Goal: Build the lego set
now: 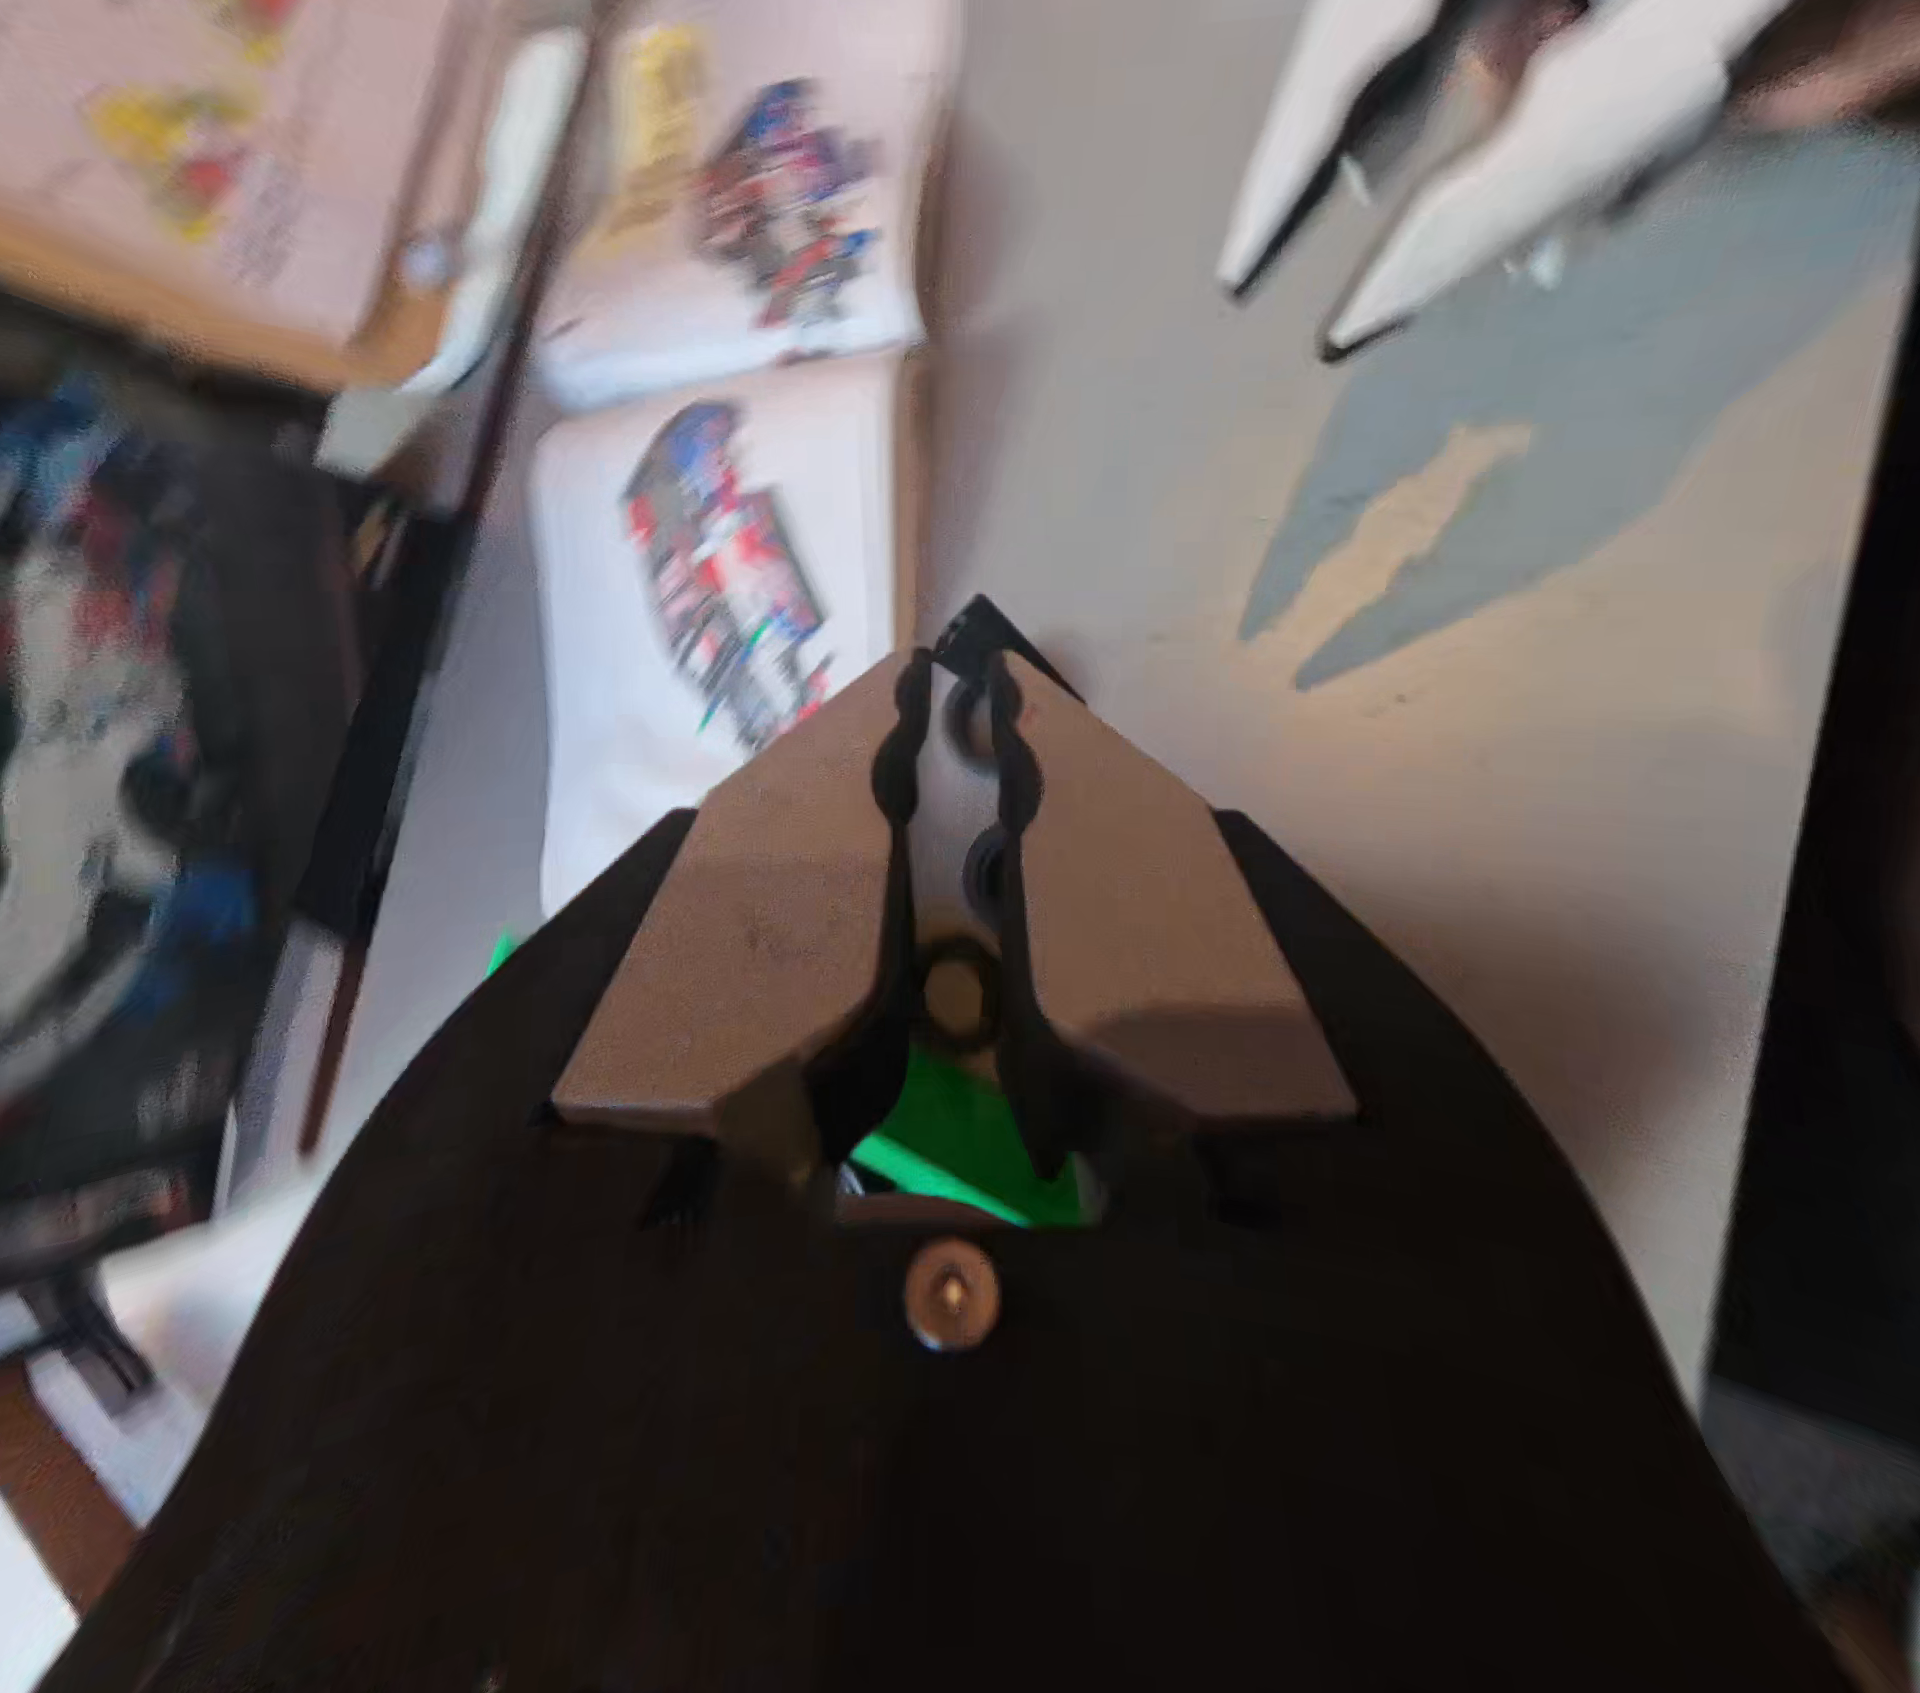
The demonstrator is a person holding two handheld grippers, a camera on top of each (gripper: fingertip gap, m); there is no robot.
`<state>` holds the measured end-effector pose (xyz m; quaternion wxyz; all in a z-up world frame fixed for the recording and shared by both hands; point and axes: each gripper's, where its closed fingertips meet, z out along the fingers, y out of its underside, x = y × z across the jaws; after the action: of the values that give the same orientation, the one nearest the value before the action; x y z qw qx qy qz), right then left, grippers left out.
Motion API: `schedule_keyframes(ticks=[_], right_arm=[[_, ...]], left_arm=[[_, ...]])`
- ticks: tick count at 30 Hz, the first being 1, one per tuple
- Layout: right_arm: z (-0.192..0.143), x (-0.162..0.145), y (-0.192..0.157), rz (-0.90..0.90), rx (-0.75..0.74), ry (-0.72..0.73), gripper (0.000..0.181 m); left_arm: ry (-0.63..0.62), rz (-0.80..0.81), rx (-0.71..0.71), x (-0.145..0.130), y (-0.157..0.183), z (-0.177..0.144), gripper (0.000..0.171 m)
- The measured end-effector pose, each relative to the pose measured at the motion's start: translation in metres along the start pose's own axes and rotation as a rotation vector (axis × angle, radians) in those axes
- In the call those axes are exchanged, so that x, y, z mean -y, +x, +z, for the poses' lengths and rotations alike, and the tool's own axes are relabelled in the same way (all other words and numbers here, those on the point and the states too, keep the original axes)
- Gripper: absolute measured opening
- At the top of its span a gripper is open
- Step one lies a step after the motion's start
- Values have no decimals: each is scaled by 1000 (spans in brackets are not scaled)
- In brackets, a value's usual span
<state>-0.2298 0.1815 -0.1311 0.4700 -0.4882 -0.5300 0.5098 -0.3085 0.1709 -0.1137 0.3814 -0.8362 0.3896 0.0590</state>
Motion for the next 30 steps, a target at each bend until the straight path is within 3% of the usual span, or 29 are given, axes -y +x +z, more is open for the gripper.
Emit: schedule_keyframes(ticks=[5, 9, 12, 15, 17, 20, 24, 28, 29, 30], right_arm=[[-42, -13, 5, -122, -111, -39, 19], [-59, -28, 17, -122, -151, -98, 17], [-69, -40, 21, -67, -148, -125, 15], [-77, -53, 26, -14, -167, -169, 15], [-80, -63, 23, 17, -150, -215, 16], [-81, -74, 12, 39, -113, -277, 21], [-79, -85, -8, 86, -53, -349, 25], [-70, -94, -18, 56, -51, -415, 27], [-68, -92, -17, 38, -66, -399, 27], [-68, -87, -16, 29, -77, -377, 26]], left_arm=[[-131, 483, -378, 10, 76, 80, 8], [-317, 775, -464, -8, 95, 128, 8], [-350, 846, -507, -15, 105, 142, 28], [-317, 780, -468, -8, 95, 140, 34], [-300, 692, -368, 1, 80, 130, 36], [-274, 443, -195, 5, 65, 110, 36], [-209, 89, -210, -10, 108, 101, 32], [-223, -68, -263, -27, 145, 113, 27], [-201, -102, -312, -24, 155, 115, 13], [-165, -134, -367, -16, 163, 115, 11]])
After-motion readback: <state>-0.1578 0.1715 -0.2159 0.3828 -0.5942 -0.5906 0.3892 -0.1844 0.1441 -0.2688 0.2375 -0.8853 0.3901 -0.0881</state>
